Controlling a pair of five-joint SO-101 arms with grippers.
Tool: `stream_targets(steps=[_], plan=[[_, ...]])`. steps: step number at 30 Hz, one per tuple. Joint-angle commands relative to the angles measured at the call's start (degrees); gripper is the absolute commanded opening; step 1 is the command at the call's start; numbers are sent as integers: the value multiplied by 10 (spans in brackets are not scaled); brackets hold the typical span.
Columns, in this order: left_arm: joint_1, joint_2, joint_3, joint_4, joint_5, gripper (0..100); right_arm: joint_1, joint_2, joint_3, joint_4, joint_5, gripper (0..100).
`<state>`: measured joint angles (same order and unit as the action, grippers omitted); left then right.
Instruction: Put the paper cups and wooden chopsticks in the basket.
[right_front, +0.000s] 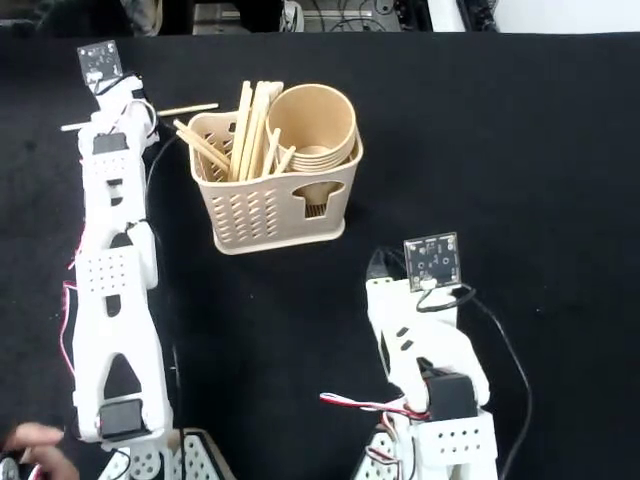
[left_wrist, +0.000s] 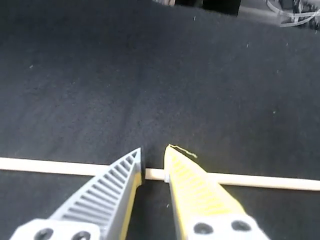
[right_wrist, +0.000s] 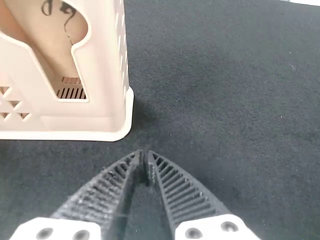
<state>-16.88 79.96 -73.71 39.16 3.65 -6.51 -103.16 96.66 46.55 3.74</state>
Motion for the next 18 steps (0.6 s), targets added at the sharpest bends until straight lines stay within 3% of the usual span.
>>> stream_targets(steps=[1, 8, 11, 16, 18], plan=[[-18, -29, 4, 97, -7, 87, 6, -49, -2, 2, 2, 18], [-18, -56, -160, 375, -11, 87, 7, -49, -2, 2, 2, 18], [-11, -61, -223, 479, -68, 87, 7, -49, -2, 2, 2, 18], [-1, -86, -210, 609, -177, 84, 7, -49, -2, 2, 2, 18], [-9, -90, -198, 619, -191, 84, 7, -49, -2, 2, 2, 18]])
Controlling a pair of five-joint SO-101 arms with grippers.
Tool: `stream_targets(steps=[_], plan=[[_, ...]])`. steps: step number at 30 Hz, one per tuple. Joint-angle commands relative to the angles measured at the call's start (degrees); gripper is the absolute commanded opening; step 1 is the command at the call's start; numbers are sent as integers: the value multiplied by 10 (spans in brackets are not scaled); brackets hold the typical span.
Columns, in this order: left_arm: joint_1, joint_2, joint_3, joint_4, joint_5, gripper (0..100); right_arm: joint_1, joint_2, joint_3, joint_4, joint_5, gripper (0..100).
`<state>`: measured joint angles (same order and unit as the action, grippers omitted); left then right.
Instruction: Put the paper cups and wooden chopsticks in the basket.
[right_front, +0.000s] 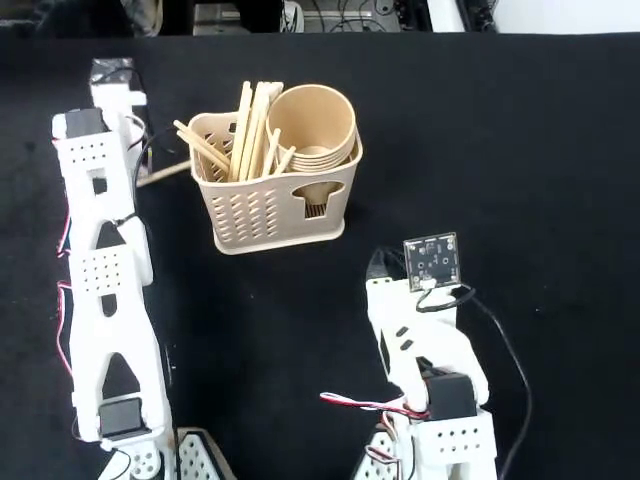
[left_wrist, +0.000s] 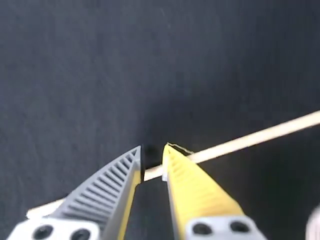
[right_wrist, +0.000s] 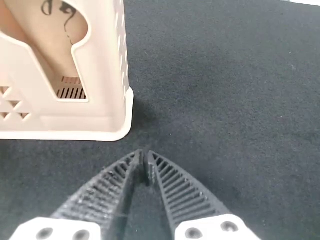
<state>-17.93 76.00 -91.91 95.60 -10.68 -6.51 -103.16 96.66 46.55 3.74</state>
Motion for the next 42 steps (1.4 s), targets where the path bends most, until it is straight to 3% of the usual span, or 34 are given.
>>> stream_targets(steps=[1, 8, 18, 23, 25, 29, 37, 42], plan=[[-9, -54, -9, 55, -47, 84, 7, -49, -2, 2, 2, 18], [-56, -161, 138, 55, -128, 84, 7, -49, -2, 2, 2, 18], [-24, -547, 578, 47, -216, 88, 7, -49, -2, 2, 2, 18], [-15, -602, 680, -81, -240, 92, 7, -49, -2, 2, 2, 18], [-15, -585, 705, -143, -240, 148, 7, -49, -2, 2, 2, 18], [-7, -515, 705, -181, -241, 259, 7, -49, -2, 3, 2, 18], [3, -320, 538, -176, -247, 259, 7, -49, -2, 3, 2, 18], [1, -214, 400, -84, -244, 255, 7, -49, -2, 3, 2, 18]])
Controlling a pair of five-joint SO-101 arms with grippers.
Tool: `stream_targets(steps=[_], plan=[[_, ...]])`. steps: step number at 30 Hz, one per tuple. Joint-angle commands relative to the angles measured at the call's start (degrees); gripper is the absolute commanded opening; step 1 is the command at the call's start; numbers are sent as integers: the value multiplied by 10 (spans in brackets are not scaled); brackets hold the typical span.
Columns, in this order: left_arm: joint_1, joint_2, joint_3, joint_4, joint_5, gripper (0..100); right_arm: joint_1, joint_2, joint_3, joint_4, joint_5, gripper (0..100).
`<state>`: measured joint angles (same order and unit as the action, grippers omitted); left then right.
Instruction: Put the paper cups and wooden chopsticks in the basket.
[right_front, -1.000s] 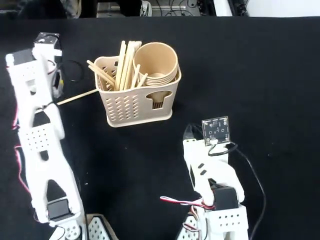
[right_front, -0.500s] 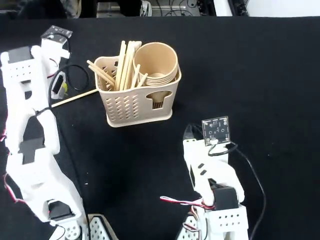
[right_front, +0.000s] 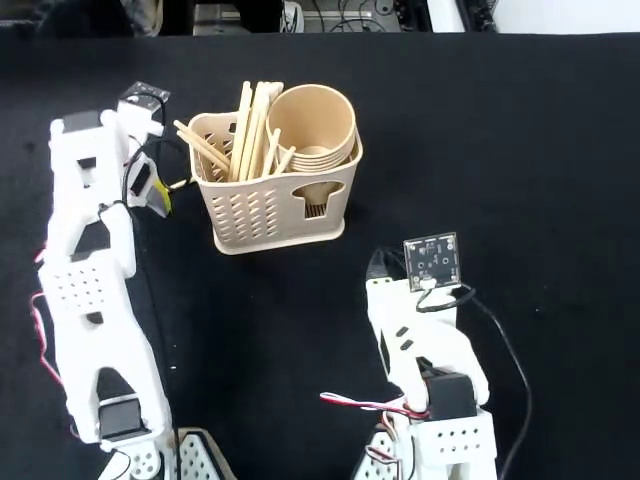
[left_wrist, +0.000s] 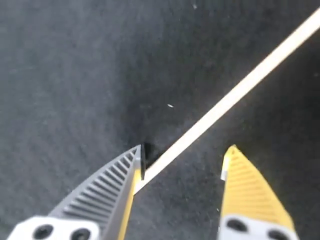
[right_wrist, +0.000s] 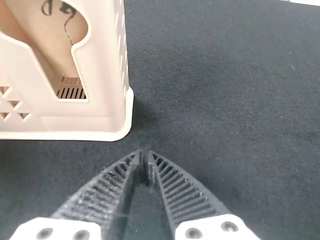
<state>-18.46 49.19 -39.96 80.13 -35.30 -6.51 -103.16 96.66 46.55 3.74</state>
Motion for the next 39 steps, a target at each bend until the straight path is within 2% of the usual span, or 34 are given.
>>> stream_targets(steps=[1, 5, 7, 14, 16, 21, 28, 35, 39], plan=[[7, 69, -153, 98, 1, 241, 7, -49, -2, 3, 2, 18], [7, 123, -286, 203, 1, 107, 7, -49, -2, 3, 2, 18], [7, 139, -318, 207, 3, 23, 7, -49, -2, 3, 2, 18], [-25, 144, -313, 209, 6, 28, 7, -49, -2, 3, 2, 18], [-39, 126, -288, 209, 36, 28, 7, -49, -2, 3, 2, 18], [-74, -6, -123, 209, 142, 28, 7, -49, -2, 3, 2, 18], [-70, -349, 197, 187, 236, 29, 7, -49, -2, 3, 2, 18], [-66, -730, 504, -8, 309, 29, 7, -49, -2, 3, 2, 18], [-28, -953, 648, -142, 355, 29, 7, -49, -2, 3, 2, 18]])
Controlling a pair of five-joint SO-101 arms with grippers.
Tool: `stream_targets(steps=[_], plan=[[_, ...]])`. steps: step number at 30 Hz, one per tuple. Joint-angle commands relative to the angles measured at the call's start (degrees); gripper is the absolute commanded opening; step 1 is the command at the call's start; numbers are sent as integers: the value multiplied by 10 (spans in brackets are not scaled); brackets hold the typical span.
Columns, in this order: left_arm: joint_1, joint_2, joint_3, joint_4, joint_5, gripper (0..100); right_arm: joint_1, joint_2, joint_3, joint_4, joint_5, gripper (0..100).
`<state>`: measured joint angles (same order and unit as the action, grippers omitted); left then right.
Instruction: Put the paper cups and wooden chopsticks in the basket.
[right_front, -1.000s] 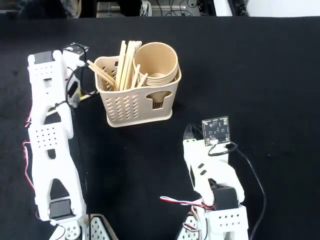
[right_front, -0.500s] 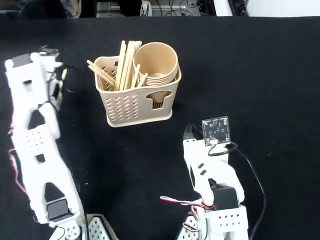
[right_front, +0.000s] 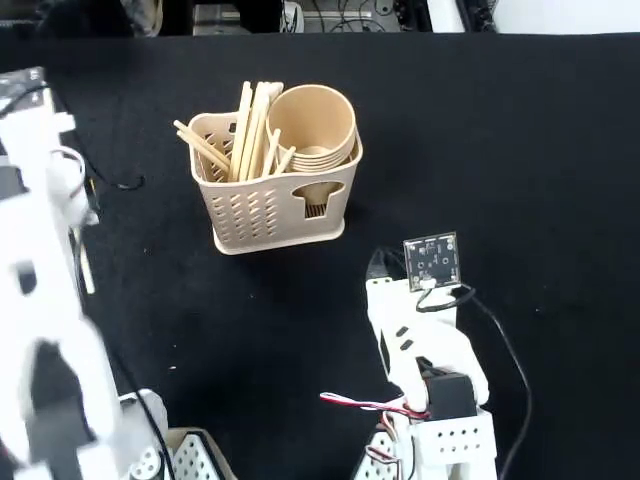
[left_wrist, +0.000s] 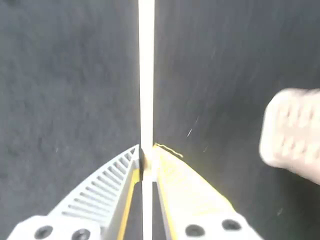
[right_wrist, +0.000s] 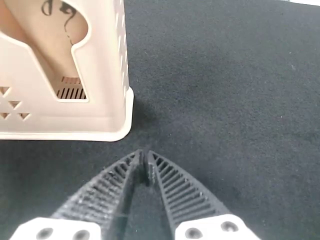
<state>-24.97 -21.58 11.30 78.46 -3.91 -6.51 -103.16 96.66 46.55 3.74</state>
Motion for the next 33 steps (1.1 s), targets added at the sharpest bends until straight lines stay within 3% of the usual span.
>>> stream_targets(steps=[1, 7, 12, 18, 23, 30, 33], plan=[[54, -301, 167, -164, 49, 29, 7, -49, -2, 3, 2, 18], [177, -586, 361, -469, 70, 29, 7, -49, -2, 3, 2, 18], [268, -671, 495, -691, 87, 29, 7, -49, -2, 3, 2, 18], [324, -623, 489, -710, 164, 29, 7, -49, -2, 3, 2, 17], [327, -534, 502, -716, 181, 29, 7, -49, -2, 3, 2, 17], [327, -389, 564, -875, 180, 29, 7, -49, -2, 3, 2, 17], [326, -353, 579, -888, 178, 29, 7, -49, -2, 3, 2, 17]])
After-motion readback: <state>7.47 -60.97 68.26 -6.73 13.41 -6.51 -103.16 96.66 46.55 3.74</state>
